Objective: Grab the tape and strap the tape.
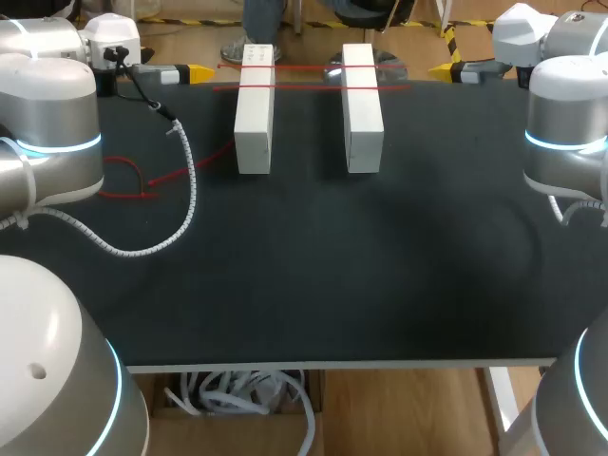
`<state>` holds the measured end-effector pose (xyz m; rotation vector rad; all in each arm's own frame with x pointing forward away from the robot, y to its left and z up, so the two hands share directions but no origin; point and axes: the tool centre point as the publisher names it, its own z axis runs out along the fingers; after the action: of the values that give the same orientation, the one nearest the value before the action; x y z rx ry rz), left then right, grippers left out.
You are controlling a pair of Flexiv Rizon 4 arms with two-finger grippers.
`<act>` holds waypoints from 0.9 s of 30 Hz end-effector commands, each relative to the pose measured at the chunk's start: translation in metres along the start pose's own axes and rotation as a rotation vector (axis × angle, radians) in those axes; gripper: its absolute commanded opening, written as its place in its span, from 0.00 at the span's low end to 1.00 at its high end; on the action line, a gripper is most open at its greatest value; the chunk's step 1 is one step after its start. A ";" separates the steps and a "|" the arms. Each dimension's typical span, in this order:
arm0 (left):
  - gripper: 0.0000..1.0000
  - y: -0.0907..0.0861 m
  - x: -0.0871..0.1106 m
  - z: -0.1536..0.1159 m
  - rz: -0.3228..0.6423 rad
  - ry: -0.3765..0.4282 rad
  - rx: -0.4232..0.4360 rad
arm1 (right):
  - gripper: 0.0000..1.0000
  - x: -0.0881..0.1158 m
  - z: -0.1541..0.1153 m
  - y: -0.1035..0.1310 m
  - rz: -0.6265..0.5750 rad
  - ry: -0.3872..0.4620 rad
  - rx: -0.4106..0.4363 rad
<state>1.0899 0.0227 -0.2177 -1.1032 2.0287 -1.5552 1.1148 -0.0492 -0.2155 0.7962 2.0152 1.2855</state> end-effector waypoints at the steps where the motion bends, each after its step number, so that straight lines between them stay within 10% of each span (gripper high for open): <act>1: 1.00 0.000 0.000 0.000 0.001 -0.001 0.000 | 1.00 0.000 -0.001 0.000 0.000 0.001 -0.001; 17: 1.00 0.000 0.000 0.000 0.001 -0.001 0.000 | 1.00 0.000 -0.001 0.000 0.000 0.001 -0.001; 27: 1.00 0.000 -0.015 0.027 0.136 0.323 0.072 | 1.00 0.000 -0.001 0.000 0.000 0.001 -0.001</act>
<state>1.1008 0.0043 -0.2171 -0.8661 2.0838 -1.6872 1.1148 -0.0493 -0.2154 0.7959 2.0152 1.2857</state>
